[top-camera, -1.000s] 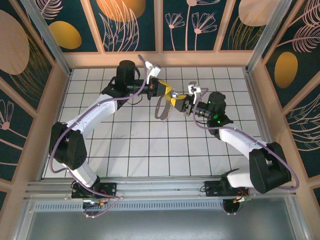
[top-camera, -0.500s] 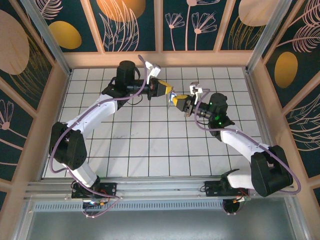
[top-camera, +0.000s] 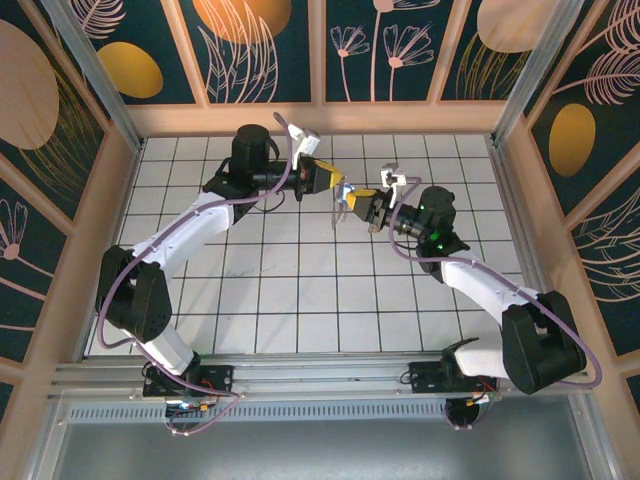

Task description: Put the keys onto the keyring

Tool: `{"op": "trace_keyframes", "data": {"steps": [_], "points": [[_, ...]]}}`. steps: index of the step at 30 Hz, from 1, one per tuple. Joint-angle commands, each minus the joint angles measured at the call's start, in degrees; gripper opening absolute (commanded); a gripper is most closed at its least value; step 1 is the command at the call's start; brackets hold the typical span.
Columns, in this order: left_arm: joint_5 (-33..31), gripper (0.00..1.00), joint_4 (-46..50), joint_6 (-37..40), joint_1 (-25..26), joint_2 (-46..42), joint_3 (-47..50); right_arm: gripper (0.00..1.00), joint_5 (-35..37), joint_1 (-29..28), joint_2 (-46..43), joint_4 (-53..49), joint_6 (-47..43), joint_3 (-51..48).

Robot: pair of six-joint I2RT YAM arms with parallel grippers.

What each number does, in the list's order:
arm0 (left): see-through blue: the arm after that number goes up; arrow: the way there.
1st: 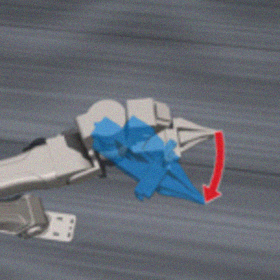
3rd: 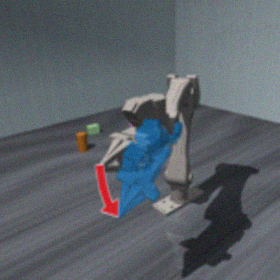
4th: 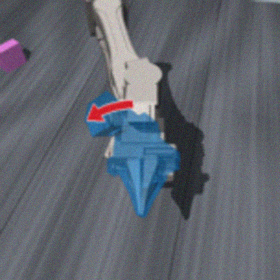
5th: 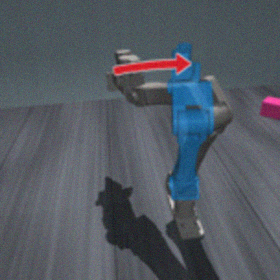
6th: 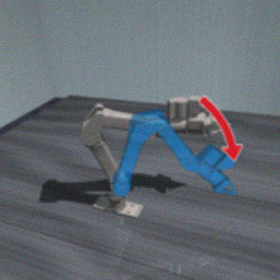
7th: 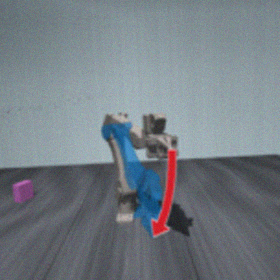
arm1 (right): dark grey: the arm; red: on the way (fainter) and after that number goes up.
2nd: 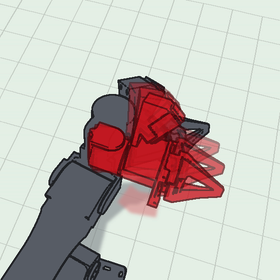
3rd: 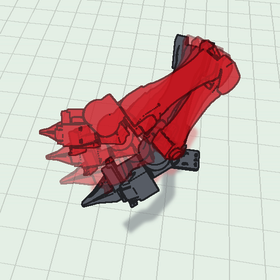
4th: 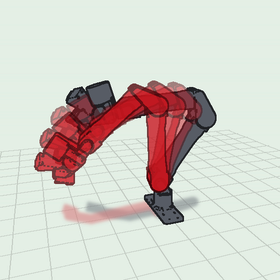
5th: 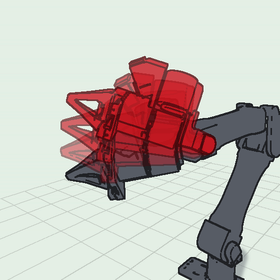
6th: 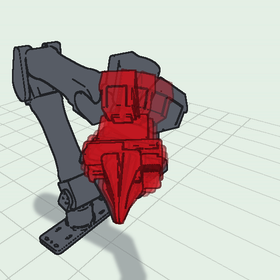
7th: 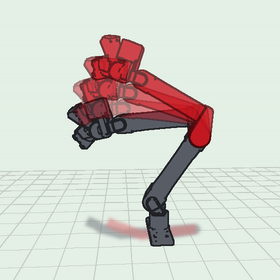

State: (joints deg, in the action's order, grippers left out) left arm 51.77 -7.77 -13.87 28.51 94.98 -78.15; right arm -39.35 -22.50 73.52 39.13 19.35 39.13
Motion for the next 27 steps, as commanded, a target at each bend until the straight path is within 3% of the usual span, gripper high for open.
{"op": "trace_keyframes", "data": {"steps": [1,27], "points": [[-2.7,0.0,-3.9,-0.6,0.2,-2.5,0.9,0.0,1.7,0.2,-2.4,0.3,0.6,-0.3],[-4.3,0.0,-6.2,0.5,0.4,-4.4,5.8,0.0,5.9,-1.0,-0.5,-17.9,-5.8,11.2]]}}
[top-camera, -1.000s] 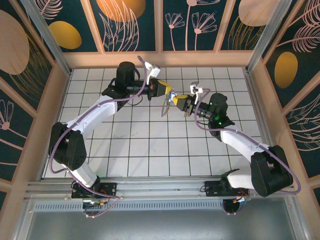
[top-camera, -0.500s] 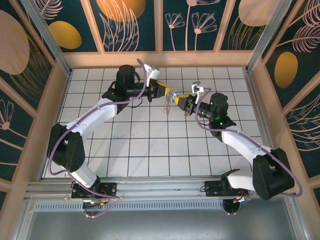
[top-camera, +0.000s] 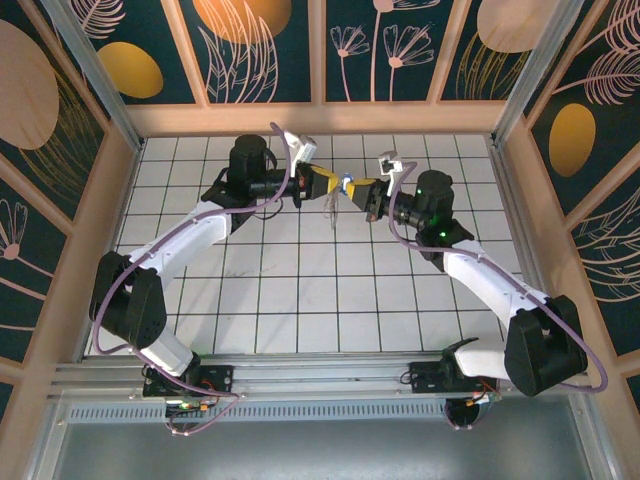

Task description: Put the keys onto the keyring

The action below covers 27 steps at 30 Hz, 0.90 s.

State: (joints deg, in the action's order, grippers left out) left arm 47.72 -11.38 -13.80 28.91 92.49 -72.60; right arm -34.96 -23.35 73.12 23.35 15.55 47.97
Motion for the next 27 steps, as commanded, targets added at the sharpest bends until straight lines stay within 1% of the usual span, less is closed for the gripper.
{"op": "trace_keyframes", "data": {"steps": [1,7,12,17,22,27], "points": [[-0.2,0.0,-2.8,0.3,0.0,-1.9,0.3,0.0,1.9,-0.1,-0.2,-2.5,-2.0,2.4],[-0.1,0.0,-2.7,0.3,0.0,-1.9,0.3,0.0,3.6,0.3,-0.9,-3.6,-2.5,2.6],[-0.1,0.0,-2.6,0.4,0.0,-2.0,0.1,0.0,3.4,0.7,-1.0,-3.7,-2.5,2.7],[0.0,0.0,-2.6,0.2,0.0,-1.9,-0.1,0.0,2.1,-0.1,0.3,-3.8,-2.5,3.8],[0.2,0.0,-3.0,-0.2,0.0,-1.7,-0.1,0.0,2.4,-1.6,1.7,-4.1,-3.1,4.9],[0.2,0.0,-3.2,-0.6,0.0,-1.5,-0.2,0.0,2.2,-2.0,2.6,-4.1,-3.2,5.0]]}}
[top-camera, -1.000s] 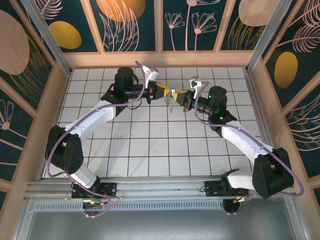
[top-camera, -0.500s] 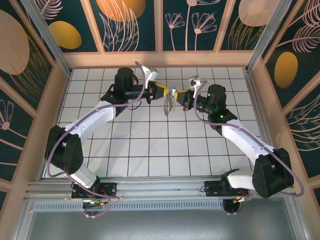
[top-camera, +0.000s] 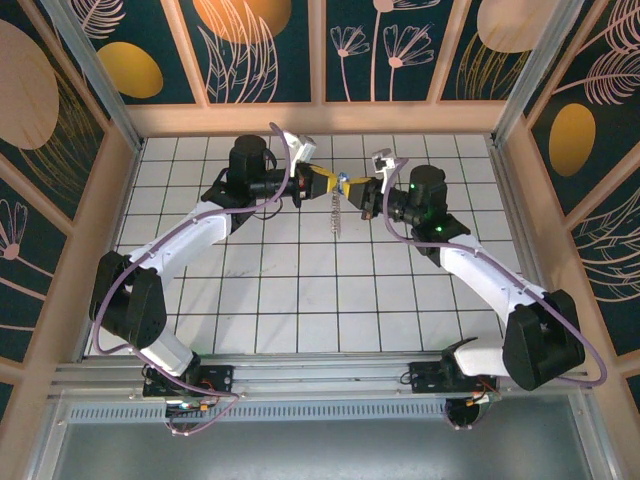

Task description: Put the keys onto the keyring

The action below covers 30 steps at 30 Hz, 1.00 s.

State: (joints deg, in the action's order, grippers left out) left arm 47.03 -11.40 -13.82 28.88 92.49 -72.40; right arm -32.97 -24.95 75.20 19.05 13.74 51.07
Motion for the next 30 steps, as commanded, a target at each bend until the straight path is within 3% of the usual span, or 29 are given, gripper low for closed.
{"op": "trace_keyframes", "data": {"steps": [1,17,30], "points": [[1.0,0.0,-3.3,-0.7,0.0,-1.4,-0.4,0.0,0.2,-0.4,0.6,0.2,-1.4,1.8],[1.0,0.0,-3.6,-1.0,0.0,-1.3,-0.5,0.0,1.2,2.9,-3.3,0.5,-0.9,-1.5],[1.2,0.0,-3.8,-1.5,0.1,-0.6,-1.4,0.0,0.5,-0.3,-0.5,0.5,-1.3,1.1]]}}
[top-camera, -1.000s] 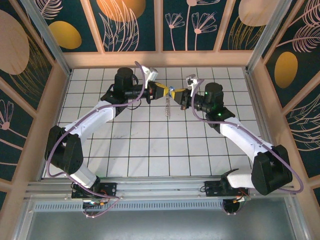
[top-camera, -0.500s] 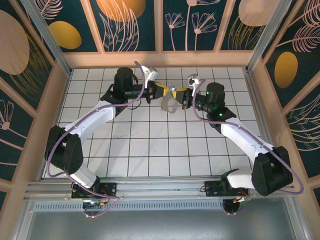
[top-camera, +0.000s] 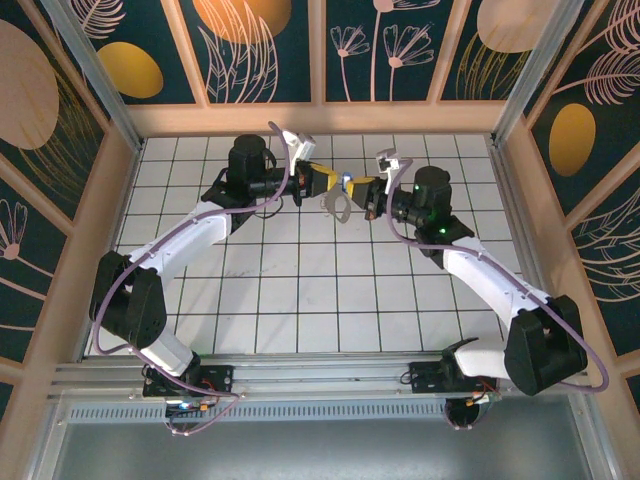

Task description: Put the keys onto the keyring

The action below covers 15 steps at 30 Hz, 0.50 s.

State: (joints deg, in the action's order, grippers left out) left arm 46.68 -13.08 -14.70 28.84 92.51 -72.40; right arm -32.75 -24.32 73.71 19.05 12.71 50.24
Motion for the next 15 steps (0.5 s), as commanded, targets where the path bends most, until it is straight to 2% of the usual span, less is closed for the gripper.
{"op": "trace_keyframes", "data": {"steps": [1,15], "points": [[1.6,0.0,-2.1,-0.5,0.2,-0.4,-1.5,0.0,0.4,-1.1,1.3,0.5,-0.3,2.0],[1.5,0.0,-1.8,-0.3,0.4,0.0,-1.8,0.0,1.7,0.3,-0.2,1.2,-0.2,0.5]]}}
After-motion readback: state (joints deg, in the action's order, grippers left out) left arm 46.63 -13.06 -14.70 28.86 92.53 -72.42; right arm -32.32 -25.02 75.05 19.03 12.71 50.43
